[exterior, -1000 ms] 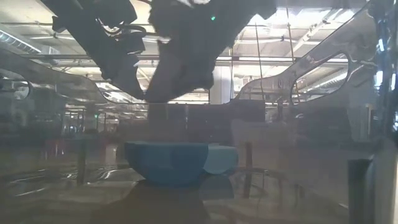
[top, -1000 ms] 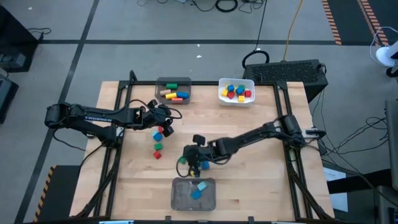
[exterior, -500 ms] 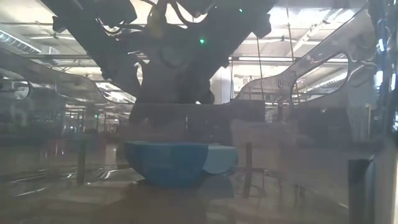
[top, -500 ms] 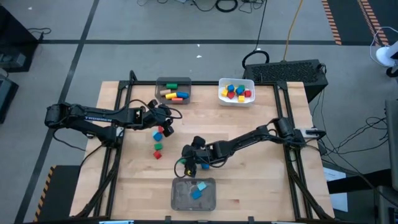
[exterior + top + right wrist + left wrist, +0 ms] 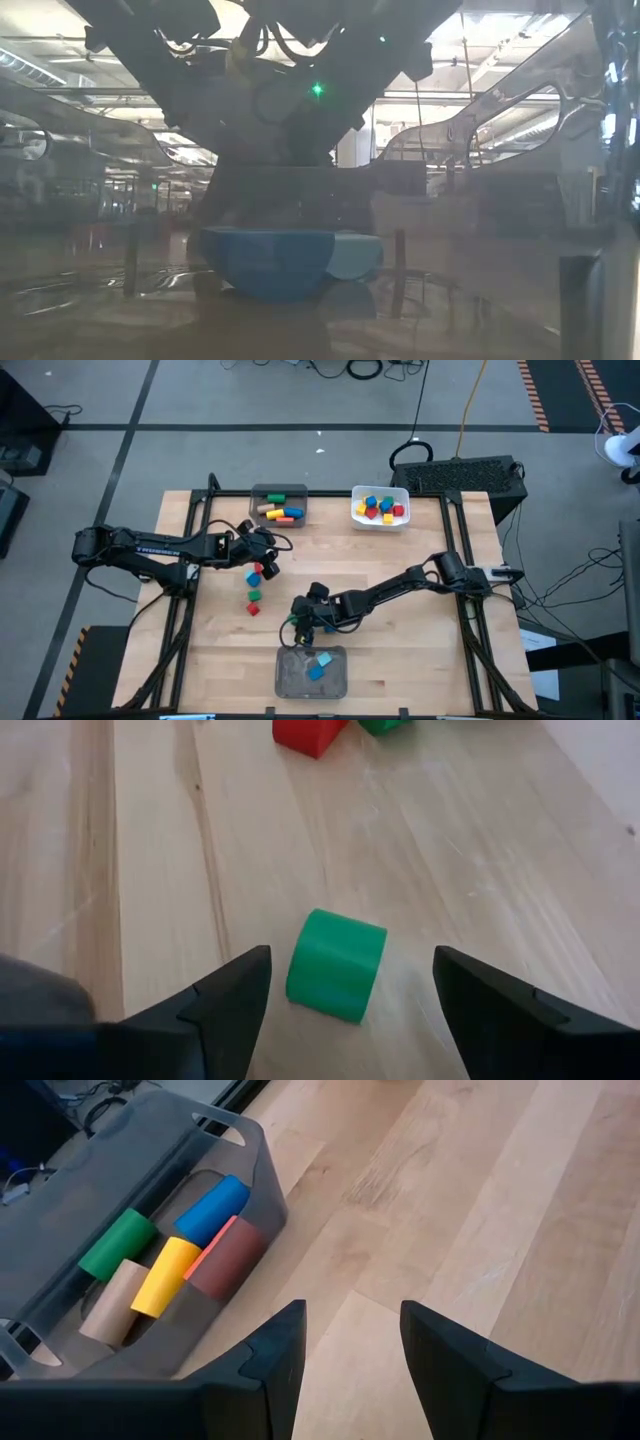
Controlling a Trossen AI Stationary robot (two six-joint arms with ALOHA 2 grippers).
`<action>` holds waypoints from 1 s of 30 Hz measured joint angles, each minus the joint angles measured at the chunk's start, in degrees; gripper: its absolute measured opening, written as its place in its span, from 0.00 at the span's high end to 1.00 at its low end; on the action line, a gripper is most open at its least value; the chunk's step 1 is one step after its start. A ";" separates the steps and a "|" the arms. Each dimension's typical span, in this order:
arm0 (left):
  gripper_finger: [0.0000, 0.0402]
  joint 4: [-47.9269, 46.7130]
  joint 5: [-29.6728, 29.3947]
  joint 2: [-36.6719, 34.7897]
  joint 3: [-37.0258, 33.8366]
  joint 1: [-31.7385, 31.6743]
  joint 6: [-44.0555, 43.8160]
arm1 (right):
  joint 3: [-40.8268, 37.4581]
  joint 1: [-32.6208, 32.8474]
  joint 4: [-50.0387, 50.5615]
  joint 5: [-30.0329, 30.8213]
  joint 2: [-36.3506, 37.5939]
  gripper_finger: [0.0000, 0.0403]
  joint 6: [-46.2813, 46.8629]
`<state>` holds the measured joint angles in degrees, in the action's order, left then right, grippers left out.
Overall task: Sort blocks by size
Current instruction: Put the green half circle block into the bottom black bin
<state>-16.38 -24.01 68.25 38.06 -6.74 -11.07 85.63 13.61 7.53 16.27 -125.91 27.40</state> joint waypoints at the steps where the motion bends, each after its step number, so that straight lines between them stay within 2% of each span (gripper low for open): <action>1: 0.59 -0.02 0.00 0.00 0.00 -0.02 0.00 | 0.00 0.00 -0.71 0.05 -0.39 0.34 0.00; 7: 0.59 -0.11 0.02 0.00 0.02 -0.02 0.00 | 0.01 -0.55 -2.97 -0.13 -2.16 0.34 0.37; 12: 0.59 0.04 0.00 0.00 0.02 -0.04 0.10 | -0.05 -1.17 -2.24 0.09 -2.71 0.39 0.48; 17: 0.59 -0.01 -0.01 0.00 0.02 -0.04 1.01 | 0.01 -1.29 -1.95 0.03 -2.88 0.49 0.64; 24: 0.59 -0.02 -0.02 0.00 0.02 -0.04 1.01 | 0.01 -1.31 -1.77 0.04 -2.88 0.71 0.14; 30: 0.59 -0.18 -0.02 0.00 0.02 -0.04 1.01 | 0.00 -1.29 -1.18 -0.23 -2.20 0.72 -2.29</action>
<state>-16.56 -24.03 68.25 38.09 -6.79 -10.07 85.64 12.32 6.35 16.04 -128.11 25.11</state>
